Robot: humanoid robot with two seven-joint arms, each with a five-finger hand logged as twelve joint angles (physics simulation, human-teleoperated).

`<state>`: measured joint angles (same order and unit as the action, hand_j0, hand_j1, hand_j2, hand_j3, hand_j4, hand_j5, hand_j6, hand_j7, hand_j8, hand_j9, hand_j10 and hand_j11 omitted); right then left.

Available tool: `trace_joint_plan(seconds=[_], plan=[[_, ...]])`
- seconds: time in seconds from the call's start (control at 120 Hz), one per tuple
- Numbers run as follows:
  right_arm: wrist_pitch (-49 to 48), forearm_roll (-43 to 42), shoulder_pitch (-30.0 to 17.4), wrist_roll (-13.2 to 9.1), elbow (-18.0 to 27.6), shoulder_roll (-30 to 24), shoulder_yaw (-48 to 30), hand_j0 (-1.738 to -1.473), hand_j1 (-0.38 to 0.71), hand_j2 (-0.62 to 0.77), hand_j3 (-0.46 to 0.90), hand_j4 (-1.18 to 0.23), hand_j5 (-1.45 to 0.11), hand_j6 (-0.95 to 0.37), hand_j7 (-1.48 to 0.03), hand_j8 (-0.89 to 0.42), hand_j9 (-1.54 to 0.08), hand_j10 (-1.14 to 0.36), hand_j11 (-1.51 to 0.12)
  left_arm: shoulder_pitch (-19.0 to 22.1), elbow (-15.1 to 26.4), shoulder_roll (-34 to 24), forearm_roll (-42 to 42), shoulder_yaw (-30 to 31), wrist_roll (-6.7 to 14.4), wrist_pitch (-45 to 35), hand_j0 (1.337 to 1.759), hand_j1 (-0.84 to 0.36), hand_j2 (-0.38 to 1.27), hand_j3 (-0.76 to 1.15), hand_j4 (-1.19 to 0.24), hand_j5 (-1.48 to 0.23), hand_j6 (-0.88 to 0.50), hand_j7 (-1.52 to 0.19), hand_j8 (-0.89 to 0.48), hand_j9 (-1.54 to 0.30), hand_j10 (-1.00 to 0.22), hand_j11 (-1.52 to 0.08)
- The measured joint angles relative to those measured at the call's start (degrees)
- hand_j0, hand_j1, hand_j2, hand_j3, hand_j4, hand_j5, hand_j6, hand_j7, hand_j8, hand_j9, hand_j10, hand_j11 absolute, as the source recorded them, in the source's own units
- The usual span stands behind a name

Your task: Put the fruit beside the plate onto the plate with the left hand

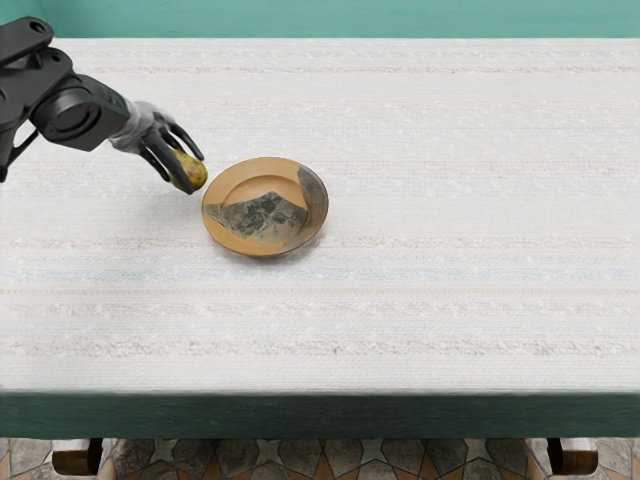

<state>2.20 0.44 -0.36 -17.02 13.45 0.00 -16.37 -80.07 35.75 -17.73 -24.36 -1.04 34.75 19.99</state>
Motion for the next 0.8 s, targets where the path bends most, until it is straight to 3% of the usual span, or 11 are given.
trace_joint_plan(seconds=[0.508, 0.642, 0.8], plan=[[0.0, 0.0, 0.0, 0.0, 0.0, 0.0, 0.0, -1.658, -0.35, 0.00, 0.00, 0.00, 0.00, 0.00, 0.00, 0.00, 0.00, 0.00, 0.00, 0.4, 0.2, 6.8, 0.6, -1.5, 0.2, 1.9, 1.658, -0.33, 0.50, 0.00, -0.65, -0.86, -0.50, -0.84, -0.56, -0.86, -0.65, -0.86], [0.0, 0.0, 0.0, 0.0, 0.0, 0.0, 0.0, -1.658, -0.35, 0.00, 0.00, 0.00, 0.00, 0.00, 0.00, 0.00, 0.00, 0.00, 0.00, 0.4, 0.2, 7.3, 0.6, -4.3, 0.2, 1.9, 1.658, -0.05, 0.27, 0.00, -0.37, -0.49, -0.30, -0.48, -0.34, -0.49, -0.37, -0.49], [0.0, 0.0, 0.0, 0.0, 0.0, 0.0, 0.0, -1.658, -0.35, 0.00, 0.00, 0.00, 0.00, 0.00, 0.00, 0.00, 0.00, 0.00, 0.00, 0.3, 0.2, 0.5, 7.3, -11.6, 0.2, 9.0, 1.658, 0.14, 0.13, 0.00, -0.19, -0.25, -0.16, -0.25, -0.18, -0.25, -0.19, -0.25]])
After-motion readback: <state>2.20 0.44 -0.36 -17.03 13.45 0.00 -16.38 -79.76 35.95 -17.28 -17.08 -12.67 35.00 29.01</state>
